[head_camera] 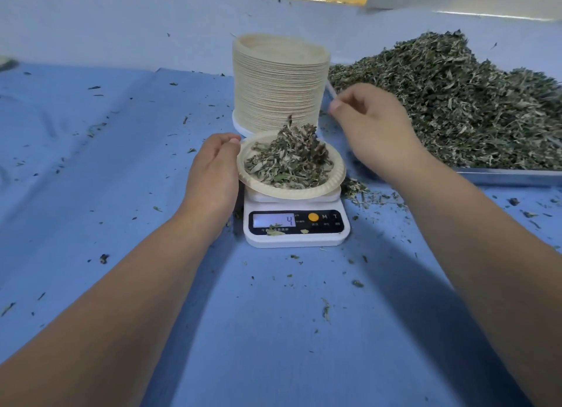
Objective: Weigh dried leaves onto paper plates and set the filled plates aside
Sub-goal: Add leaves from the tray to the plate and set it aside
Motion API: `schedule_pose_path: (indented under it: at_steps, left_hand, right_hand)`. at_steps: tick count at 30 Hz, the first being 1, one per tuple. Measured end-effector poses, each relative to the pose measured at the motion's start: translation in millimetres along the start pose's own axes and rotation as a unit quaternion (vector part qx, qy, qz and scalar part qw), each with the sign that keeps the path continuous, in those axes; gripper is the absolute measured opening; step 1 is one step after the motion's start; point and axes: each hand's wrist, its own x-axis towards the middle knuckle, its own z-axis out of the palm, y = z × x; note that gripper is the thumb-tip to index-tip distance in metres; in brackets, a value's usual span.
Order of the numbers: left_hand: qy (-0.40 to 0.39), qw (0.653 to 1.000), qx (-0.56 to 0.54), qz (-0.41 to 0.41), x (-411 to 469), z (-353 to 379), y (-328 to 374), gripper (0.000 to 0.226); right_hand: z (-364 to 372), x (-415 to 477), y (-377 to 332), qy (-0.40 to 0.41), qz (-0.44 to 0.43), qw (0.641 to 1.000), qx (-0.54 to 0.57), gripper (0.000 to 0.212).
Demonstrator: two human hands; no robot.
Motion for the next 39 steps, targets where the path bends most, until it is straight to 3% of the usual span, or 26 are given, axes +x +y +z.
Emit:
schedule_pose_path:
  at_steps: [6,10,14,25,31,35,39]
  left_hand:
    - [0.003,1.000,0.012,0.011,1,1,0,0.019]
    - [0.004,1.000,0.015,0.015,1,1,-1,0.020]
    - [0.006,1.000,0.011,0.012,1,0,-1,0.021]
    - [0.002,1.000,0.021,0.016,1,0,-1,0.021]
    - [-0.007,1.000,0.019,0.023,1,0,-3,0.021]
    - [-0.005,1.000,0.020,0.022,2,-1,-4,0.021]
    - [-0.006,1.000,0.017,0.018,1,0,-3,0.020]
  right_hand:
    - [-17,-44,34,-0.028,-0.030,0.983,-0.177,0.012]
    - [-15,-54,43,-0.110,-0.075,0.949,-0.287,0.022]
    - [-7,-57,43,-0.158,-0.066,0.924,-0.342,0.019]
    - [-12,-52,48,-0.135,-0.058,0.933,-0.327,0.015]
    - [-34,-40,42,0.002,-0.044,0.981,-0.190,0.006]
    - [-43,-24,42,0.088,-0.032,0.984,-0.150,0.010]
    - [-48,-6,55,0.003,0.037,0.964,-0.265,0.030]
